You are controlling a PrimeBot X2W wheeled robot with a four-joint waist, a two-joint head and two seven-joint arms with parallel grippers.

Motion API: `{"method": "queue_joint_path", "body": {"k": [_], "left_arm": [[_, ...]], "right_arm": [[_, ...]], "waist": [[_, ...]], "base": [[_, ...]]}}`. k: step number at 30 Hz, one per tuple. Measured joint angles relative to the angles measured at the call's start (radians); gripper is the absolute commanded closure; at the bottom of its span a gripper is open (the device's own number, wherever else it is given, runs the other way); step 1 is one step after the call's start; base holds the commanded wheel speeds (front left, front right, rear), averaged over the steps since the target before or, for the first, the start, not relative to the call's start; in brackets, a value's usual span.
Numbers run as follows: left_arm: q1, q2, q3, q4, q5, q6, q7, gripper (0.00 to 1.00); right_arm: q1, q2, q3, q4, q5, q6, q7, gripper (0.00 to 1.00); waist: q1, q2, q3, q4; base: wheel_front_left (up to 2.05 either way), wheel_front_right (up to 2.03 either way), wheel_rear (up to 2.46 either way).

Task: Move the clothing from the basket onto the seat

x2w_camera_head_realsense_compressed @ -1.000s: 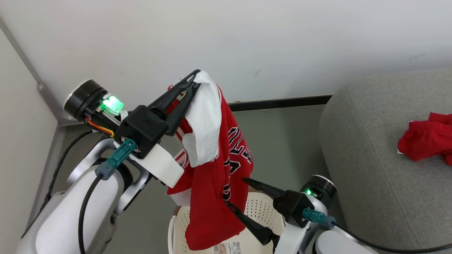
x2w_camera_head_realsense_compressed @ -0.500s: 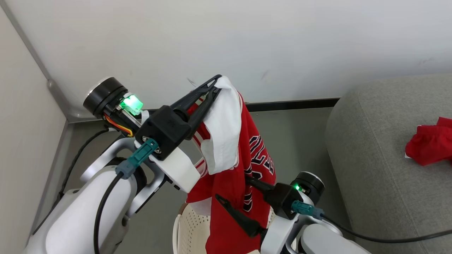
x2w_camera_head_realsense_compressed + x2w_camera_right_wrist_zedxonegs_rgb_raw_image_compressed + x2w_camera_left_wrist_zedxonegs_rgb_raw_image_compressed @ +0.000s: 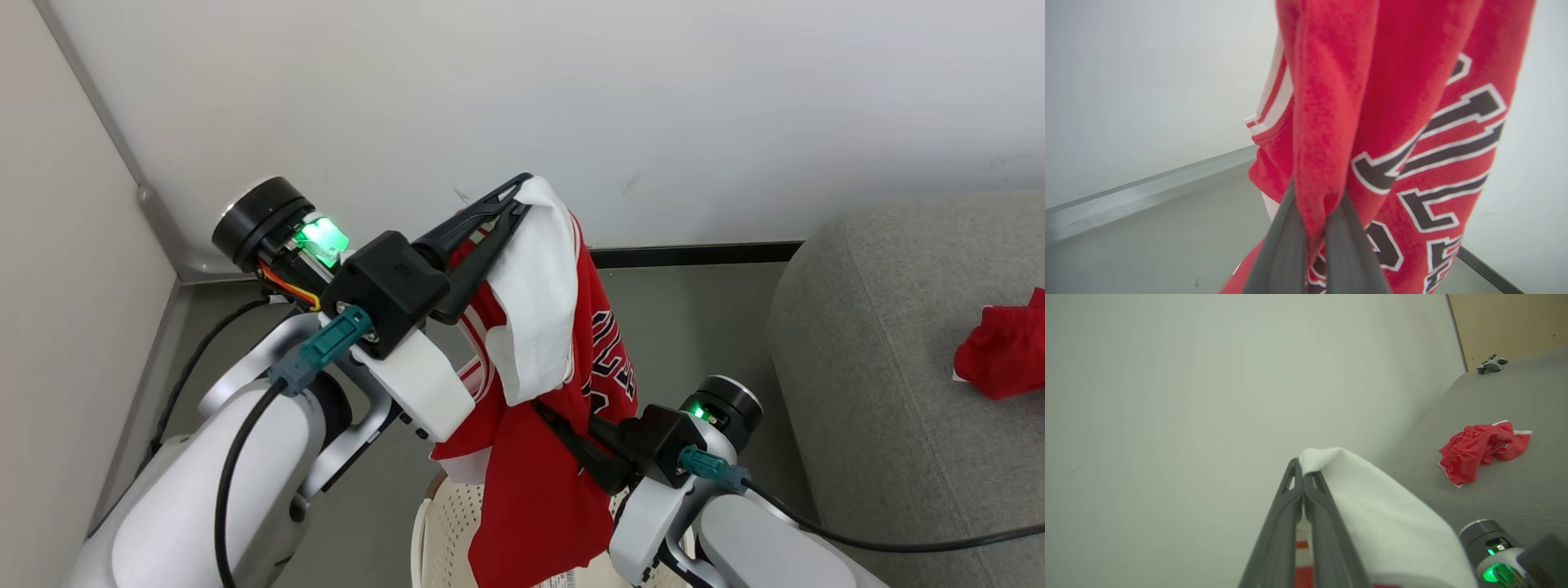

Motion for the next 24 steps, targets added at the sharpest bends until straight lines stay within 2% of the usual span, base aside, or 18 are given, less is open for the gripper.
{"method": "queue_joint_path", "body": {"k": [6,14,24], "left_arm": [[0.033,0.021,0.03,0.042,-0.01,0.012,-0.001,1.0],[0.111,0.028,0.061,0.105,-0.037,0.037,-0.033,1.0],[0.192,-0.011,0.073,0.132,-0.094,0.056,-0.096,1.0]], "right_arm": [[0.005,-0.001,-0.002,0.018,0.031,0.0,0.0,1.0],[0.044,-0.049,-0.026,-0.017,0.121,0.0,-0.01,1.0],[0.045,-0.099,-0.102,-0.136,0.23,0.0,-0.019,1.0]], "waist": [[0.0,0.0,-0.004,-0.007],[0.0,0.0,-0.005,-0.032],[0.0001,0.0,-0.007,-0.076]], "base": [[0.0,0.0,0.0],[0.0,0.0,0.0],[0.0,0.0,0.0]]}}
